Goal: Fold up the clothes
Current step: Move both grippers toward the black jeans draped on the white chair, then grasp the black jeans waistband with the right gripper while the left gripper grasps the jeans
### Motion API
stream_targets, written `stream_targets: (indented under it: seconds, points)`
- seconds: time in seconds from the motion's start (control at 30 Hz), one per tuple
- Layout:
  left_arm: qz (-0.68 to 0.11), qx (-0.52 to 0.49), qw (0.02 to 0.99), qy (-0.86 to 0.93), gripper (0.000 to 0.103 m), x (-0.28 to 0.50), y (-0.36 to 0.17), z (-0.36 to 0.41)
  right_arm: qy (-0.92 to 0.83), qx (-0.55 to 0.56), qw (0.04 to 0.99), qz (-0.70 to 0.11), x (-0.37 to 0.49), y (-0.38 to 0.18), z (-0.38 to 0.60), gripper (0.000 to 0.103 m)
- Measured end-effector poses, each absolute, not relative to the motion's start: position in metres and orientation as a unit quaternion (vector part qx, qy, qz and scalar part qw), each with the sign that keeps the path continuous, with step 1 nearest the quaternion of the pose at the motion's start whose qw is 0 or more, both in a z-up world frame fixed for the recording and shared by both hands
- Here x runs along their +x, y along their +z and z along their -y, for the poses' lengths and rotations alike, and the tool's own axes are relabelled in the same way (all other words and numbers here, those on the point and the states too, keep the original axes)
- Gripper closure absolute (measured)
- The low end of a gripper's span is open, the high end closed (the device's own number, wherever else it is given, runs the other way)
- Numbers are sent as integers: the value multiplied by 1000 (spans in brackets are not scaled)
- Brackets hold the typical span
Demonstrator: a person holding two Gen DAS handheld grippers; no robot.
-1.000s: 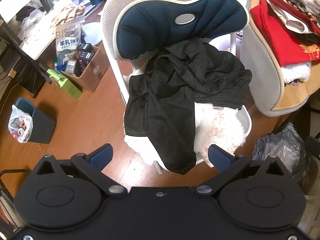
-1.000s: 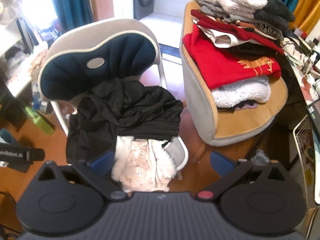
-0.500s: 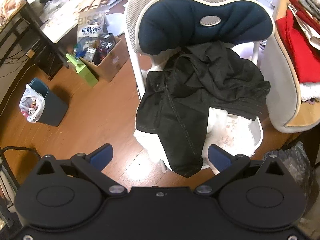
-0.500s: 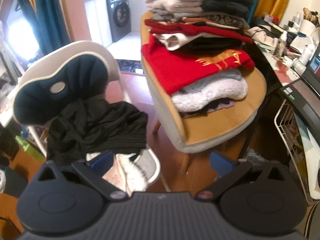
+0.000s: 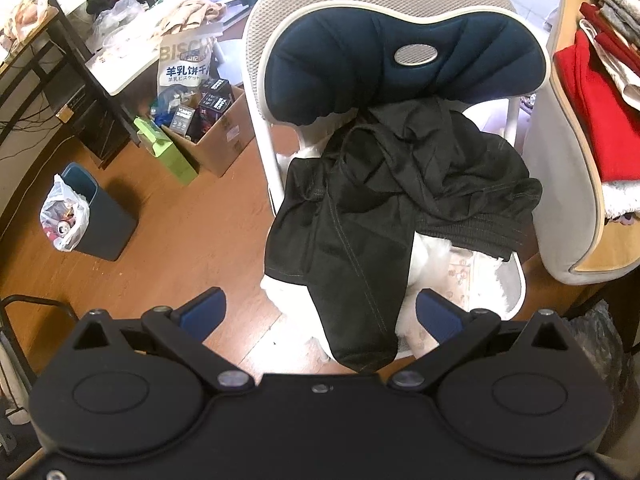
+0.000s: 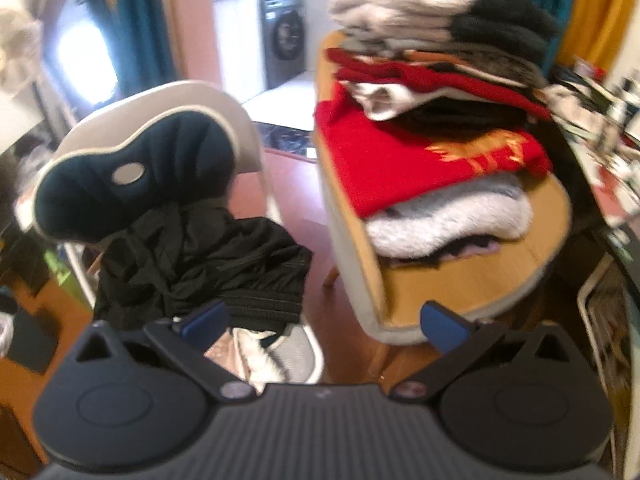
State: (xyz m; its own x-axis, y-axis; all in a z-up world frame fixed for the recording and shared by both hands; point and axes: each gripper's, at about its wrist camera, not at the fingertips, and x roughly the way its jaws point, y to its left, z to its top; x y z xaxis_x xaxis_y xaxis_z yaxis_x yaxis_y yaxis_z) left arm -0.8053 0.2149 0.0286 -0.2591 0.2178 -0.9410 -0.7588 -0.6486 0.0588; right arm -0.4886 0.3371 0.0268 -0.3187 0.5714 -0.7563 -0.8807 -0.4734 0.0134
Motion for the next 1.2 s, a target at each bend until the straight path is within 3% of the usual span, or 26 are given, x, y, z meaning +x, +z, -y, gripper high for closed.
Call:
stream_targets:
  seconds: [0.37, 0.67, 0.73, 1.1, 1.17, 1.2]
  points:
    - [-217, -535, 392, 716, 0, -858, 13, -209, 818, -370, 399, -190, -604, -57, -370, 3]
    - [-229, -547, 408, 694, 0, -918, -11, -222, 768, -400, 436, -246, -701, -159, -408, 36]
    - [-234, -551, 407, 690, 0, -927, -16, -222, 753, -410, 447, -256, -707, -172, -412, 39]
    - [-250, -570, 413, 665, 0, -951, -38, -222, 701, -395, 539, -249, -723, -204, -429, 39]
    - [-247, -569, 419, 663, 0, -951, -37, -223, 695, -374, 546, -281, -722, -202, -436, 46]
    - [-243, -570, 422, 662, 0, -951, -36, -223, 695, -352, 548, -305, -718, -198, -437, 65]
